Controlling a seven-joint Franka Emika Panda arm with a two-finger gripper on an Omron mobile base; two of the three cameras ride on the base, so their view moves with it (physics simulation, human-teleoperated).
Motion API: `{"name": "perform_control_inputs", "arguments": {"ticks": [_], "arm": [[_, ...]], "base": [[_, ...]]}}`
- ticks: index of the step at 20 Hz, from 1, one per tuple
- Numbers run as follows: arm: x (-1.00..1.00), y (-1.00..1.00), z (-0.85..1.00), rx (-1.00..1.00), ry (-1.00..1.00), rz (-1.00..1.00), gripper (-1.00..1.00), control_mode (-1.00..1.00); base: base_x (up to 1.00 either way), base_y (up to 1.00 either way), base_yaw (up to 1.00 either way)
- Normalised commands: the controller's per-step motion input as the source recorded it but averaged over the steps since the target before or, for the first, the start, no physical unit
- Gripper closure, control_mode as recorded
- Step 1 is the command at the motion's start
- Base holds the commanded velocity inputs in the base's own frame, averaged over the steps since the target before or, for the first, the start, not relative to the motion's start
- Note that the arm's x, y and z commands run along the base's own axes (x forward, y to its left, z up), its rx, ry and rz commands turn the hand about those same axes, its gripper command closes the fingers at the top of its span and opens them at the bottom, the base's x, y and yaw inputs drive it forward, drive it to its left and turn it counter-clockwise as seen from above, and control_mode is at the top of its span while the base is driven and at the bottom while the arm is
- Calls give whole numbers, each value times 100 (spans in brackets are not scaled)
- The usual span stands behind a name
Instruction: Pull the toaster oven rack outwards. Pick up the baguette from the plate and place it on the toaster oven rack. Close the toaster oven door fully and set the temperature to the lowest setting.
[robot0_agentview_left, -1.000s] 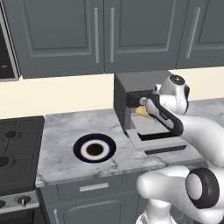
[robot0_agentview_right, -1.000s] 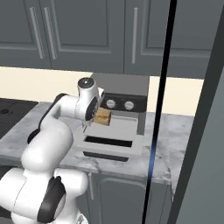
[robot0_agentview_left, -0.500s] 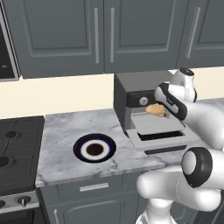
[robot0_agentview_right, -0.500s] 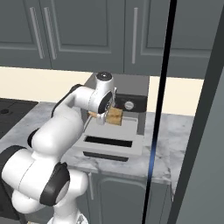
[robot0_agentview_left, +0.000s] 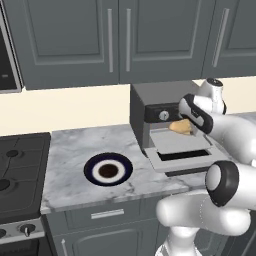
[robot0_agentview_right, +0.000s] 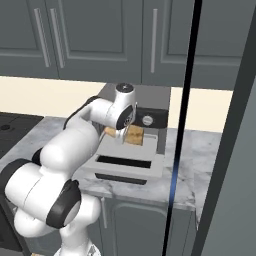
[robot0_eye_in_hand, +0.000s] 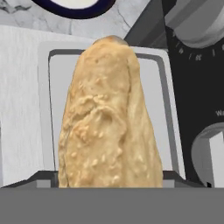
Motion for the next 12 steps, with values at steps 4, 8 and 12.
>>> {"name": "perform_control_inputs", "arguments": {"ticks": [4,8,12], "arm": [[8,0,-57,0,-4,0,100,-100],[6,0,-58,0,-8,0,100,-100],[1,0,-64,0,-11,0,100,-100]], "base": [[0,0,0],[0,0,0],[0,0,0]]}}
